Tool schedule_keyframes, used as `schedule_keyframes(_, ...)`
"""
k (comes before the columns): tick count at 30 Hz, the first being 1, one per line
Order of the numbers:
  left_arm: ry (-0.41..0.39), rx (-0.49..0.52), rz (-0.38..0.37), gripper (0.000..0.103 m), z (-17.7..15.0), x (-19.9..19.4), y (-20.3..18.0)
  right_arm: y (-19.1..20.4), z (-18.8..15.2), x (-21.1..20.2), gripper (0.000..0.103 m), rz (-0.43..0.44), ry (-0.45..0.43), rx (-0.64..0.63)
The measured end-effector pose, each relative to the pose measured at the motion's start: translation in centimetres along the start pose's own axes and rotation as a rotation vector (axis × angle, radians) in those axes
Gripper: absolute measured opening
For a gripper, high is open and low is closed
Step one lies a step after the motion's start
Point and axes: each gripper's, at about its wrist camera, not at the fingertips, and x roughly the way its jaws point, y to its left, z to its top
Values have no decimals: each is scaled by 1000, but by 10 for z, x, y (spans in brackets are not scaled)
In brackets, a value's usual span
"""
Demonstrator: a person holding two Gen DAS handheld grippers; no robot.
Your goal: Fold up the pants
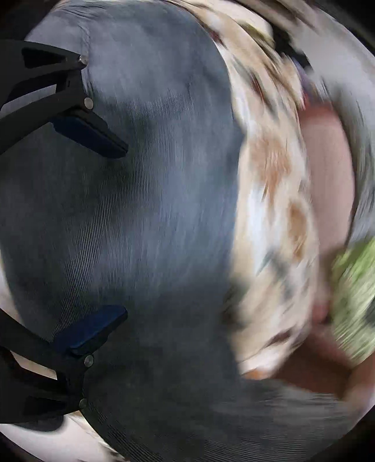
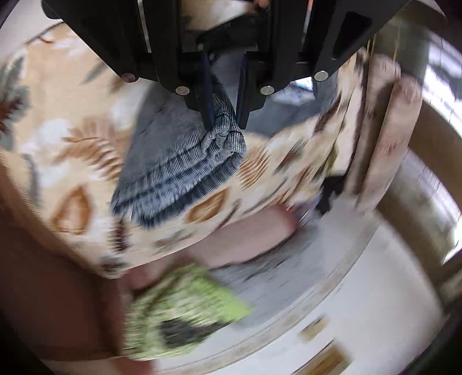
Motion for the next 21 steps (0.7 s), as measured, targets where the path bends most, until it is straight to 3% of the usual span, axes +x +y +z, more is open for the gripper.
schedule_keyframes(3, -93, -141, 79, 102, -9, -38, 67, 34, -32, 35, 16, 93, 108, -110)
schedule_keyframes(6, -122, -255, 177, 102, -23, -61, 125, 46, -75, 84, 18, 96, 244, -168)
schedule_keyframes(9, -116, -310, 213, 101, -34, -72, 153, 29, -113, 131, 32, 130, 377, -152)
schedule_keyframes(10, -117, -302, 209, 102, -36, -75, 153, 26, -114, 125, 32, 150, 346, -134)
schedule_keyframes(11, -121, -286, 200, 102, -34, -78, 149, 23, -112, 117, 43, 176, 331, -107)
schedule_keyframes(12, -131, -273, 189, 102, -32, -81, 144, 18, -106, 105, 68, 211, 316, -65)
schedule_keyframes(14, -165, -223, 137, 102, -20, -87, 125, 11, -98, 83, 78, 212, 247, -31)
schedule_keyframes(17, -194, -130, 78, 102, -8, -91, 90, -15, -87, 58, 78, 183, 178, 72)
schedule_keyframes(19, -206, -48, 64, 102, -6, -85, 62, -47, -87, 55, 78, 150, 189, 195)
schedule_keyframes(21, -96, 70, 101, 102, -5, -51, 41, -72, -84, 53, 78, 113, 192, 287)
